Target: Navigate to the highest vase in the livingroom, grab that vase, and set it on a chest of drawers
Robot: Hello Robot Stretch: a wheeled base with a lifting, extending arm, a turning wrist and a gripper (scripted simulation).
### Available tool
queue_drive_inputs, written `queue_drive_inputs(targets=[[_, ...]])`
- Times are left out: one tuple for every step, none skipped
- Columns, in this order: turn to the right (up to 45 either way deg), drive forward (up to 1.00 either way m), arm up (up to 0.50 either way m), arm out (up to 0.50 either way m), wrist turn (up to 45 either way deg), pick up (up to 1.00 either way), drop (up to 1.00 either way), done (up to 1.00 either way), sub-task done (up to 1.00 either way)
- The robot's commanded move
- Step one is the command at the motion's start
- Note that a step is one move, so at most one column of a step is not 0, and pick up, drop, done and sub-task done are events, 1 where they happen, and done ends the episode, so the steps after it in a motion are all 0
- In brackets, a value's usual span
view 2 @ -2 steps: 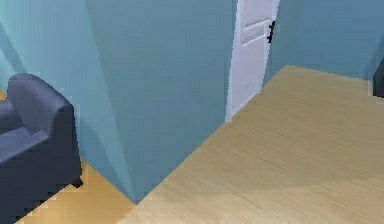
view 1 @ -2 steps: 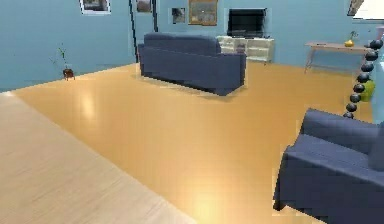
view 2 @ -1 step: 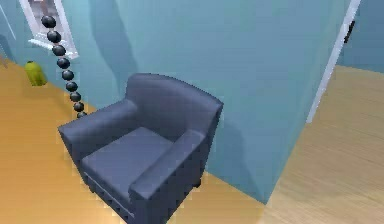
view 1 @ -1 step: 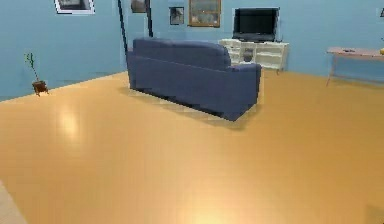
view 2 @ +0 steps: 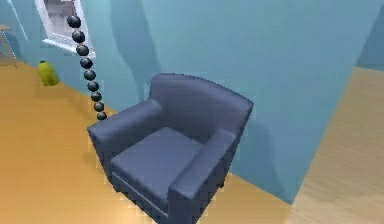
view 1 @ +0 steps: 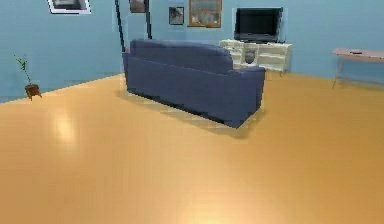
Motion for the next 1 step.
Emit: queue_drive_inputs(targets=[[30.0,0.0,0.0,0.0,0.0,0.0,0.0,0.0,0.0]])
